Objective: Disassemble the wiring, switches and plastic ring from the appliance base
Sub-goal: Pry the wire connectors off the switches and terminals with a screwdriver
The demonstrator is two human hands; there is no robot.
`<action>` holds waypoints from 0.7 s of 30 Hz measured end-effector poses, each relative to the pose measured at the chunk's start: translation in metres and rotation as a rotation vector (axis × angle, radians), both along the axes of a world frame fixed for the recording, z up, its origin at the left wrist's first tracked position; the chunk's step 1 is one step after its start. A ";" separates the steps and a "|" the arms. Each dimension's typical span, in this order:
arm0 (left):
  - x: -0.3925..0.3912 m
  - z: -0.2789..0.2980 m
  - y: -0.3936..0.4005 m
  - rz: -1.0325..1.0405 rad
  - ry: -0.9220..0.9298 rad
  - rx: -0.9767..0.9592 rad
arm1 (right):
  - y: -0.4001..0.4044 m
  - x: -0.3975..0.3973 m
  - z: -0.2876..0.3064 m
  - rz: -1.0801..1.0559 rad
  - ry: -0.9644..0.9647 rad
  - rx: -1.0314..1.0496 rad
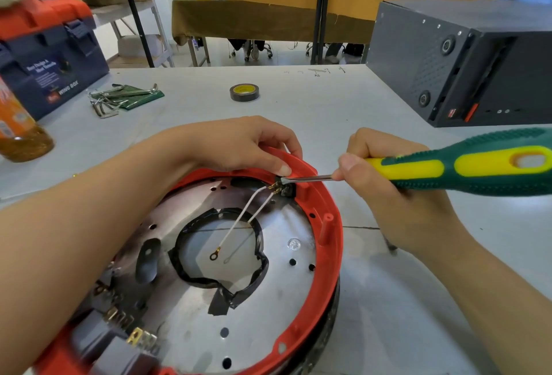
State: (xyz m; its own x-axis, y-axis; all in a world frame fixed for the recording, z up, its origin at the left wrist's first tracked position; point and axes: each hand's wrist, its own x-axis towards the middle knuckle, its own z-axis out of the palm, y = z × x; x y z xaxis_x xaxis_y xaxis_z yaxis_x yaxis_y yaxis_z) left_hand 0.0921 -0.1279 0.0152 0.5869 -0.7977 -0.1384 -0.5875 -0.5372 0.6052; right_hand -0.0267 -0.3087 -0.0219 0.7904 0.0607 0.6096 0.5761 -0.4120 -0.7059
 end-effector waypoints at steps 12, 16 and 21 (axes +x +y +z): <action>0.000 0.000 -0.001 0.004 0.004 0.010 | -0.001 0.004 -0.003 0.002 0.088 0.035; -0.001 0.001 -0.001 0.011 0.006 0.014 | -0.002 0.007 -0.002 -0.015 0.124 0.072; -0.001 0.001 -0.001 0.008 -0.007 0.015 | -0.002 0.010 -0.003 -0.014 0.145 0.111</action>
State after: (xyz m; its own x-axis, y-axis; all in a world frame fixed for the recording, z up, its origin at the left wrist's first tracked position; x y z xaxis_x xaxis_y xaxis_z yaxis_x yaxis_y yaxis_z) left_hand 0.0907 -0.1291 0.0166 0.5940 -0.7910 -0.1467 -0.5872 -0.5509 0.5931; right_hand -0.0167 -0.3107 -0.0247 0.8706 -0.0121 0.4918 0.4600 -0.3344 -0.8225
